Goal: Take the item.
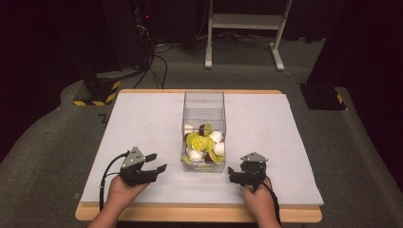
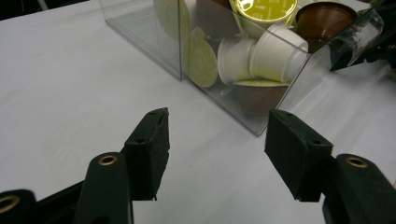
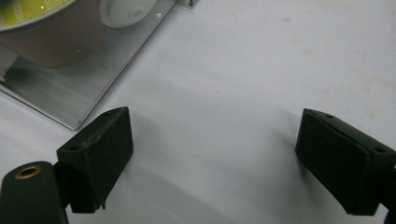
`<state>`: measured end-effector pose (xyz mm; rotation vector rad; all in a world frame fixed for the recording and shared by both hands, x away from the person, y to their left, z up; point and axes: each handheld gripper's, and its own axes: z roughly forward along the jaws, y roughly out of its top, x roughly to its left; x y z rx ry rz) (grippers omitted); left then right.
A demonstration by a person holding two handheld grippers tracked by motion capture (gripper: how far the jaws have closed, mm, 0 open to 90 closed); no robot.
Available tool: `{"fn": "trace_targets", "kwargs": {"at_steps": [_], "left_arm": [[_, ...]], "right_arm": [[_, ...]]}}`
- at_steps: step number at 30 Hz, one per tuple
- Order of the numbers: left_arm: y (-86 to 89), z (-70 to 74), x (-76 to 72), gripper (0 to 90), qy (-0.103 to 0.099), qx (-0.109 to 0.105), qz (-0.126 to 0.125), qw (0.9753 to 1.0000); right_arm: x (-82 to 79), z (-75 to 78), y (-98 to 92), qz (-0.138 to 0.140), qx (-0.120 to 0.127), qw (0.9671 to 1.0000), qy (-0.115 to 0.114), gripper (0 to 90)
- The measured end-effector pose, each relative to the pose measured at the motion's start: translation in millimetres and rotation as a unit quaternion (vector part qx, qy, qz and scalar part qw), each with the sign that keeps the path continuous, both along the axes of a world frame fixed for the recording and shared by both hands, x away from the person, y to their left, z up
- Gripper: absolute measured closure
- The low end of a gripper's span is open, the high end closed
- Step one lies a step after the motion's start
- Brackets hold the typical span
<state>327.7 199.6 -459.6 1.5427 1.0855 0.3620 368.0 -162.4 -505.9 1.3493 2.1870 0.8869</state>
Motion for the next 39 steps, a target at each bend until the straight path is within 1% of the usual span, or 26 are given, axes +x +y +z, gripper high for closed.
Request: {"fn": "trace_targets", "kwargs": {"at_steps": [4, 5, 8, 9, 11, 14, 15, 16, 18, 19, 21, 25, 32, 35, 37, 39], "left_arm": [[-5.8, 3.5, 0.0, 40.4, -0.003, -0.006, -0.002, 1.0], [-6.5, 4.2, 0.1, 40.4, -0.005, -0.001, -0.006, 1.0], [-9.5, 5.9, 0.2, 40.4, -0.005, -0.002, -0.008, 1.0], [-11.4, 8.2, 0.4, 40.4, -0.006, -0.005, -0.012, 0.9999], [-11.6, 12.6, 1.6, 40.4, -0.002, -0.018, -0.017, 0.9997], [-11.6, 18.4, 3.5, 40.7, -0.004, -0.031, -0.017, 0.9994], [-11.5, 20.4, 4.2, 40.7, -0.005, -0.031, -0.018, 0.9993], [-12.2, 22.8, 4.8, 40.7, -0.005, -0.037, -0.017, 0.9992], [-12.2, 24.0, 5.3, 41.1, -0.007, -0.037, -0.02, 0.9991], [-14.0, 27.7, 5.9, 41.2, -0.007, -0.042, -0.022, 0.9989], [-15.7, 30.2, 6.4, 41.2, -0.01, -0.043, -0.023, 0.9988], [-20.5, 35.6, 8.2, 41.2, -0.012, -0.053, -0.027, 0.9982], [-29.0, 43.3, 12.3, 41.2, -0.016, -0.052, -0.036, 0.9979], [-31.6, 46.2, 14.4, 41.2, -0.017, -0.056, -0.036, 0.9976], [-32.8, 47.5, 15.7, 41.2, -0.02, -0.049, -0.039, 0.9978], [-35.0, 49.0, 16.3, 41.2, -0.021, -0.054, -0.038, 0.9976]], "right_arm": [[0.0, 0.0, 0.0, 0.0, 0.0, 1.0, 0.0, 11.1], [0.0, 0.0, 0.0, 0.0, 0.0, 1.0, 0.0, 11.1], [0.0, 0.0, 0.0, 0.0, 0.0, 1.0, 0.0, 11.1], [0.0, 0.0, 0.0, 0.0, 0.0, 1.0, 0.0, 11.2], [0.0, 0.0, 0.0, 0.0, 0.0, 1.0, 0.0, 11.2], [0.0, 0.0, 0.0, 0.0, 0.0, 1.0, 0.0, 11.2], [-0.1, 0.0, 0.0, 0.0, 0.0, 1.0, 0.0, 11.2], [-0.1, 0.0, 0.0, 0.0, 0.0, 1.0, 0.0, 11.2], [-0.1, 0.0, 0.0, 0.0, 0.0, 1.0, 0.0, 11.2], [0.0, 0.0, 0.0, 0.0, 0.0, 1.0, 0.0, 11.2], [-0.1, 0.0, 0.0, 0.0, 0.0, 1.0, 0.0, 11.2], [0.0, 0.0, 0.0, 0.0, 0.0, 1.0, -0.001, 11.3], [-0.1, 0.0, 0.0, 0.0, 0.0, 1.0, 0.0, 11.3], [-0.1, 0.0, 0.0, 0.0, 0.0, 1.0, 0.0, 11.3], [-0.1, 0.0, 0.0, 0.001, 0.0, 1.0, -0.001, 11.4], [-0.1, 0.0, 0.0, 0.0, 0.0, 1.0, 0.0, 11.4]]}}
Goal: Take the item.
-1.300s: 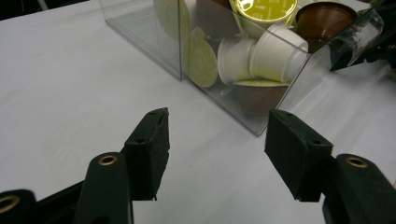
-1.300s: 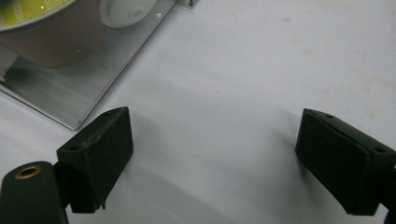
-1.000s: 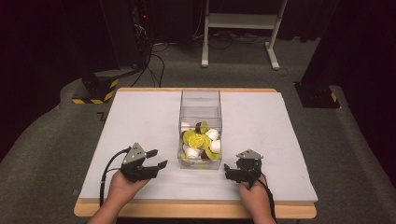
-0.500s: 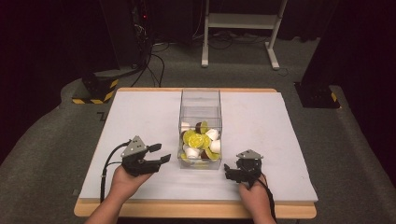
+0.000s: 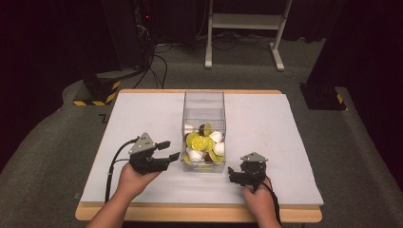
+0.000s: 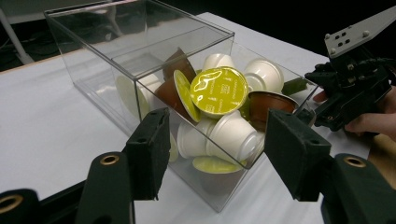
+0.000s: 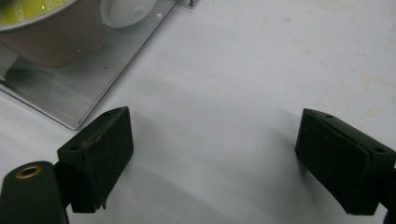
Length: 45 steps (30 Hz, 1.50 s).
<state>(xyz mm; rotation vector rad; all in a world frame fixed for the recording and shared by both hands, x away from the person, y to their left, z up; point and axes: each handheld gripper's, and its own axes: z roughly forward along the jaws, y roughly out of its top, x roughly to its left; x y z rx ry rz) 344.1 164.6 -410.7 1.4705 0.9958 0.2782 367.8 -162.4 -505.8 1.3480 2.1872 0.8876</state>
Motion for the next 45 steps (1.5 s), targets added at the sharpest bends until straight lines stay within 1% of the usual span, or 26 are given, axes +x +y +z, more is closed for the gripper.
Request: {"fn": "trace_targets", "kwargs": {"at_steps": [3, 4, 5, 6, 9, 13, 17, 21, 23, 24, 26, 30, 31, 32, 33, 34, 35, 37, 38, 39, 41, 42, 43, 45], "left_arm": [[-2.4, 2.5, 2.1, 41.2, -0.001, 0.005, -0.006, 1.0], [-4.1, 3.0, 2.5, 41.2, 0.0, 0.0, -0.004, 1.0], [-4.3, 3.3, 3.2, 41.5, 0.0, 0.003, -0.008, 1.0], [-5.5, 3.9, 4.5, 42.4, 0.003, 0.001, -0.011, 0.9999], [-11.1, 4.7, 7.3, 42.3, 0.005, 0.0, -0.009, 0.9999], [-19.5, 5.3, 12.8, 42.1, 0.007, 0.013, -0.019, 0.9997], [-28.3, 4.2, 18.0, 42.5, 0.014, 0.012, -0.02, 0.9996], [-35.2, 3.4, 23.3, 42.9, 0.014, 0.028, -0.027, 0.9991], [-37.1, 3.3, 23.7, 42.9, 0.017, 0.025, -0.026, 0.9992], [-40.1, 2.5, 26.1, 42.9, 0.014, 0.036, -0.029, 0.9988], [-43.0, 1.4, 28.5, 42.9, 0.017, 0.037, -0.03, 0.9987], [-48.9, -2.3, 34.2, 43.6, 0.023, 0.047, -0.032, 0.9981], [-50.3, -3.2, 35.9, 45.4, 0.026, 0.049, -0.033, 0.9979], [-52.7, -4.2, 37.1, 45.3, 0.03, 0.045, -0.031, 0.998], [-53.8, -5.0, 38.6, 45.3, 0.031, 0.05, -0.032, 0.9977], [-56.0, -5.7, 39.7, 44.9, 0.033, 0.051, -0.029, 0.9978], [-56.9, -6.4, 41.2, 44.5, 0.031, 0.06, -0.029, 0.9973], [-60.6, -7.7, 43.2, 44.2, 0.033, 0.063, -0.025, 0.9971], [-61.6, -8.3, 44.7, 44.0, 0.034, 0.069, -0.028, 0.9966], [-61.6, -8.3, 44.7, 43.8, 0.034, 0.069, -0.028, 0.9966], [-66.3, -10.2, 47.6, 43.0, 0.038, 0.077, -0.029, 0.9958], [-67.6, -11.1, 48.2, 42.5, 0.037, 0.078, -0.026, 0.9959], [-68.4, -12.2, 49.4, 41.9, 0.038, 0.085, -0.026, 0.9953], [-70.4, -14.6, 51.6, 41.1, 0.044, 0.087, -0.022, 0.995]], "right_arm": [[0.0, 0.0, 0.0, 0.0, 0.0, 1.0, 0.0, 11.4], [-0.1, 0.0, 0.1, 0.0, 0.0, 1.0, 0.0, 11.4], [-0.1, 0.0, 0.1, 0.0, 0.0, 1.0, 0.0, 11.5], [-0.1, 0.0, 0.1, 0.0, 0.0, 1.0, 0.0, 11.5], [-0.1, 0.0, 0.1, 0.0, 0.0, 1.0, 0.0, 11.5], [0.0, 0.0, 0.0, 0.0, -0.001, 1.0, 0.0, 11.5], [-0.1, 0.0, 0.1, 0.0, 0.0, 1.0, 0.0, 11.6], [-0.2, 0.0, 0.0, 0.001, -0.001, 1.0, -0.001, 11.7], [-0.2, 0.0, 0.0, 0.001, -0.001, 1.0, -0.001, 11.7], [-0.2, 0.0, 0.0, 0.001, -0.001, 1.0, -0.001, 11.9], [-0.2, 0.0, 0.0, 0.001, -0.001, 1.0, -0.001, 11.9], [-0.2, 0.0, 0.0, 0.001, -0.001, 1.0, -0.001, 11.9], [-0.4, 0.1, 0.1, 0.001, 0.0, 1.0, 0.0, 12.0], [-0.3, 0.1, 0.0, 0.001, -0.001, 1.0, -0.001, 12.0], [-0.4, 0.1, 0.1, 0.001, 0.0, 1.0, -0.001, 12.0], [-0.4, 0.1, 0.1, 0.001, 0.0, 1.0, -0.001, 12.0], [-0.4, 0.0, 0.1, 0.001, 0.0, 1.0, -0.001, 12.1], [-0.4, 0.0, 0.1, 0.001, 0.0, 1.0, -0.001, 12.1], [-0.4, 0.0, 0.1, 0.001, 0.0, 1.0, -0.001, 12.1], [-0.4, 0.0, 0.1, 0.001, 0.0, 1.0, -0.001, 12.1], [-0.4, 0.0, 0.0, 0.001, 0.0, 1.0, -0.001, 12.1], [-0.3, 0.0, -0.1, 0.002, -0.001, 1.0, -0.001, 12.1], [-0.4, 0.0, 0.0, 0.001, 0.0, 1.0, -0.001, 12.1], [-0.4, 0.0, 0.0, 0.002, -0.001, 1.0, -0.001, 12.2]]}}
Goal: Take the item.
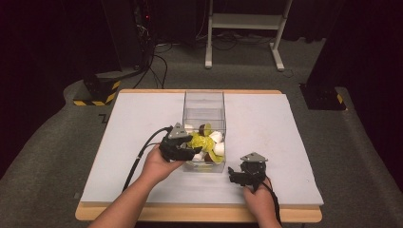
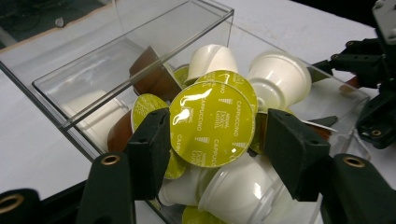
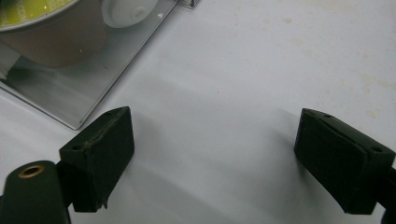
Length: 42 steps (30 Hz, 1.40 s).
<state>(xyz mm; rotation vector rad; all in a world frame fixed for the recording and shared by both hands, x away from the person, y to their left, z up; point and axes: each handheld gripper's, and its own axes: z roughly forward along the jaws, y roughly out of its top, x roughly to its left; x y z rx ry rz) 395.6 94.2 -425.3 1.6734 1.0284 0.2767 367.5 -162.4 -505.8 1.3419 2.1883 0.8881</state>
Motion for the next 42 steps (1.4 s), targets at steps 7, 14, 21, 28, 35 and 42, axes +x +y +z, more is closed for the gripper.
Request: {"fn": "trace_targets", "kwargs": {"at_steps": [7, 14, 21, 28, 35, 42], "left_arm": [[-8.7, -0.3, 4.1, 42.0, -0.008, 0.019, 0.002, 0.9998], [-14.6, -2.5, 5.7, 42.5, -0.013, 0.029, 0.005, 0.9995], [-9.3, 4.1, 2.0, 45.4, -0.028, 0.002, -0.004, 0.9996], [-10.2, 1.5, 5.7, 53.8, -0.024, 0.009, 0.011, 0.9996], [-13.0, -2.7, 7.3, 44.7, -0.017, 0.015, 0.007, 0.9997], [-16.6, -4.6, 6.6, 38.3, -0.013, 0.021, -0.001, 0.9997]], "right_arm": [[-0.1, 0.0, 0.1, 0.0, 0.0, 1.0, 0.0, 12.3], [-0.2, 0.0, 0.1, 0.0, 0.0, 1.0, 0.001, 12.3], [-0.2, 0.0, 0.1, 0.0, 0.0, 1.0, 0.0, 12.3], [-0.3, 0.1, 0.1, 0.0, 0.0, 1.0, 0.0, 12.4], [-0.3, 0.1, 0.1, 0.0, 0.0, 1.0, 0.0, 12.4], [-0.3, 0.1, 0.1, 0.0, 0.0, 1.0, 0.0, 12.5]]}}
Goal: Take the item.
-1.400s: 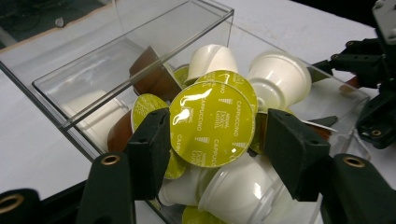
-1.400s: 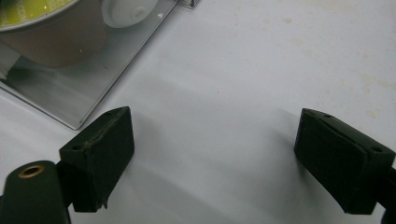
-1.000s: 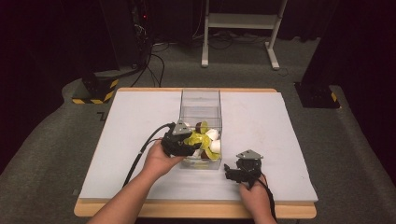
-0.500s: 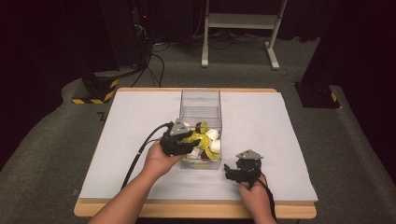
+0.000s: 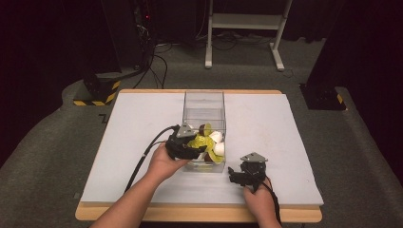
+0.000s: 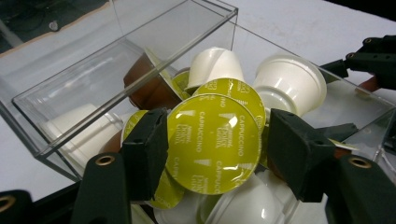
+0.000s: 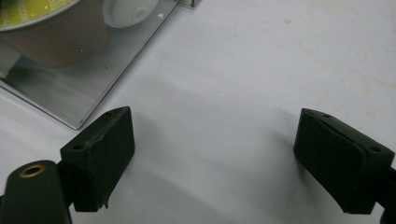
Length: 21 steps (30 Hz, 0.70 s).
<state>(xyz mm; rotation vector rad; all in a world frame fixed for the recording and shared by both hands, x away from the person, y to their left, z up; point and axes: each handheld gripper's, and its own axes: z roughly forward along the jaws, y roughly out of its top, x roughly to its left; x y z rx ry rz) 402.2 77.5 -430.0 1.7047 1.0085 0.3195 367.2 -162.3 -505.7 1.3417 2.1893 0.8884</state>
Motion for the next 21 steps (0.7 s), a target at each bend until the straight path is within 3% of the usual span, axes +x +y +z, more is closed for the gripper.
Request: {"fn": "trace_targets", "kwargs": {"at_steps": [8, 10, 21], "left_arm": [[-1.4, -0.5, 0.1, 38.5, -0.006, 0.001, 0.002, 1.0], [-0.9, 1.6, -0.5, 37.1, -0.021, -0.002, 0.006, 0.9998], [-7.4, -2.5, 3.7, 30.6, -0.015, 0.0, 0.004, 0.9999]], "right_arm": [[-0.2, 0.0, 0.2, 0.0, 0.0, 1.0, -0.001, 12.8], [-0.2, 0.0, 0.2, 0.0, 0.0, 1.0, -0.001, 12.8], [-0.3, -0.1, 0.1, 0.001, 0.0, 1.0, -0.002, 13.0]]}}
